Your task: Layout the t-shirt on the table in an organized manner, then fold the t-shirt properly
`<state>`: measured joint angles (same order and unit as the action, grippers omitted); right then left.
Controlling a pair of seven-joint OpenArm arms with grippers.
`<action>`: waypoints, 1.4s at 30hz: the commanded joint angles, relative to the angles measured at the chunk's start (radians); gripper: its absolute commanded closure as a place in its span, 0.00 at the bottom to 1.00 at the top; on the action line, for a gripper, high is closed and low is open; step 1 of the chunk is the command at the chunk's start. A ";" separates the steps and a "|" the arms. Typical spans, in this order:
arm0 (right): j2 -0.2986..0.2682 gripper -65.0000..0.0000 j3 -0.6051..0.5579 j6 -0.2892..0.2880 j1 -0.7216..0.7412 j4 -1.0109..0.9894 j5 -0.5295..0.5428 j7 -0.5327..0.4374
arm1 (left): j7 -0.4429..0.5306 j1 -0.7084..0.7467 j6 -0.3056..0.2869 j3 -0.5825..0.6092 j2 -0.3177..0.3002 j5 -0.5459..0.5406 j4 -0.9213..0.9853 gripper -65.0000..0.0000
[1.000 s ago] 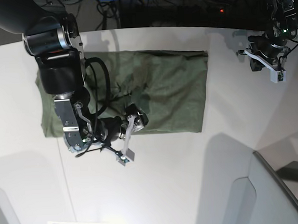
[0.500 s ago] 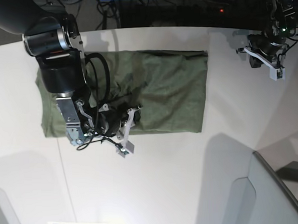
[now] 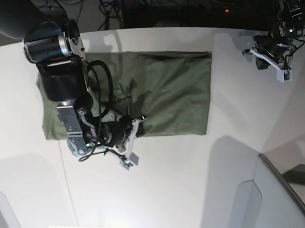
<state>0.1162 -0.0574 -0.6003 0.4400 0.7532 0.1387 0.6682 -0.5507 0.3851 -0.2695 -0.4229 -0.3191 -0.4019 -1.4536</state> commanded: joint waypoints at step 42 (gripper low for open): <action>-0.169 0.26 0.423 0.176 -0.521 0.984 0.019 0.146 | 0.010 -0.150 -0.004 0.002 0.081 -0.094 -0.005 0.35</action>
<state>-0.0498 0.3676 -0.4202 -0.0914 1.7187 0.1463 0.8345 -0.5575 0.2363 -0.2741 -0.4156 -0.2226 -0.4999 -1.4464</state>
